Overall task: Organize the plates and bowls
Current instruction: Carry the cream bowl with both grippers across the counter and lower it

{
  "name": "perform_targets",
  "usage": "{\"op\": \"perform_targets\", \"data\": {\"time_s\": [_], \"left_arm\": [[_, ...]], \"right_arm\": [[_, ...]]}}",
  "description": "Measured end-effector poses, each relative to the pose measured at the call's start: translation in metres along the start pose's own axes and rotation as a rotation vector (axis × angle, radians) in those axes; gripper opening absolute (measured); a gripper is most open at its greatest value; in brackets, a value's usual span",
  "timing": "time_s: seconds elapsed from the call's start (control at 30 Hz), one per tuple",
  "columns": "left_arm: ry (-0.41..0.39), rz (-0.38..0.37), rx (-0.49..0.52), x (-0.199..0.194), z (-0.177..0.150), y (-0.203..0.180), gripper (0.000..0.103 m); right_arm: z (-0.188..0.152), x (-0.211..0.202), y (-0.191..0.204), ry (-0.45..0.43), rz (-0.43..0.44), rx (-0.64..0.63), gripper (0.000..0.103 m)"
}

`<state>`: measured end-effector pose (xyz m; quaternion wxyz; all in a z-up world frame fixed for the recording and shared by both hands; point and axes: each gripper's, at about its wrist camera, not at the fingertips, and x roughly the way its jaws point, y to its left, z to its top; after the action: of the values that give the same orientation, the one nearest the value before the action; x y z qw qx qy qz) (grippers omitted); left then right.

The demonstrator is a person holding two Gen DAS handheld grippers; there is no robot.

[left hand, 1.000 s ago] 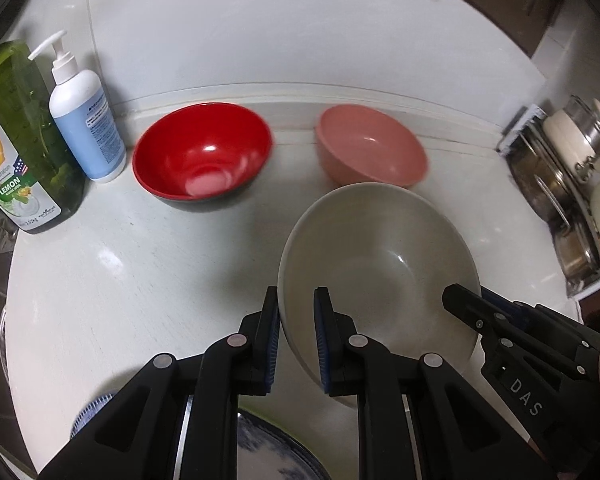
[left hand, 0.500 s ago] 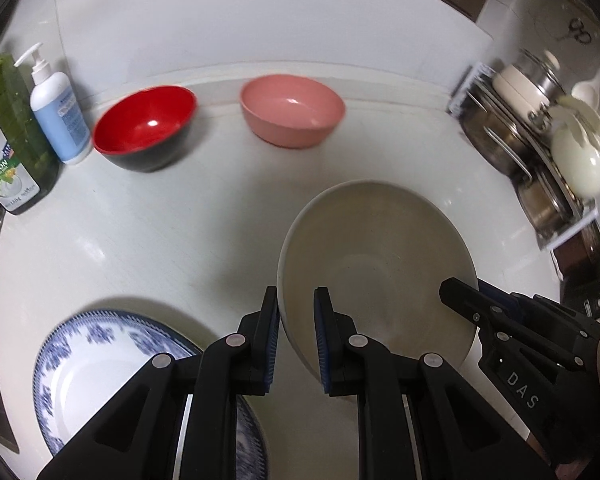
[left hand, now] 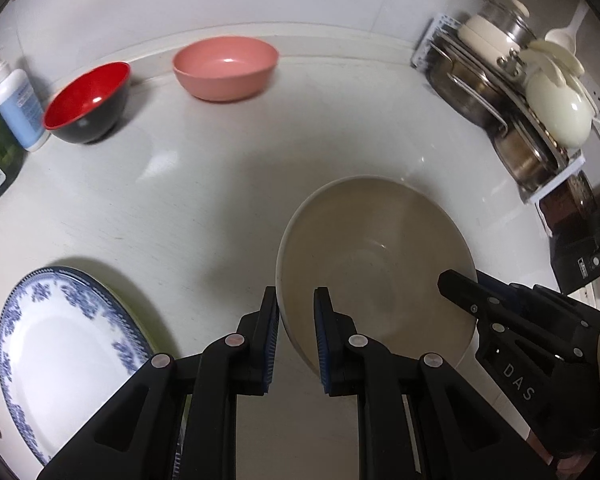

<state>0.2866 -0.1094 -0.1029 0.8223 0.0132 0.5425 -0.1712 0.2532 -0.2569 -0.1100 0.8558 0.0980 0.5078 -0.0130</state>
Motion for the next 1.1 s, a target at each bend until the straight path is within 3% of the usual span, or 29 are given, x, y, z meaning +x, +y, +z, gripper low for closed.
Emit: {"op": "perform_targets", "data": {"time_s": [0.33,0.93,1.03,1.1], "left_arm": [[0.039,0.011,0.007,0.017,-0.006,-0.016,0.018],[0.055,0.014,0.0,0.022,-0.012,-0.017,0.021],[0.031,0.03,0.028,0.018,-0.011,-0.017,0.028],[-0.001,0.066,0.061,0.012,-0.01,-0.019,0.041]], "right_arm": [[-0.012,0.008,-0.022,0.031,-0.009,0.008,0.013],[-0.018,0.017,-0.025,0.056,0.006,0.0,0.014],[-0.017,0.017,-0.025,0.06,0.012,0.003,0.014],[-0.017,0.017,-0.027,0.064,0.008,0.01,0.016]]}}
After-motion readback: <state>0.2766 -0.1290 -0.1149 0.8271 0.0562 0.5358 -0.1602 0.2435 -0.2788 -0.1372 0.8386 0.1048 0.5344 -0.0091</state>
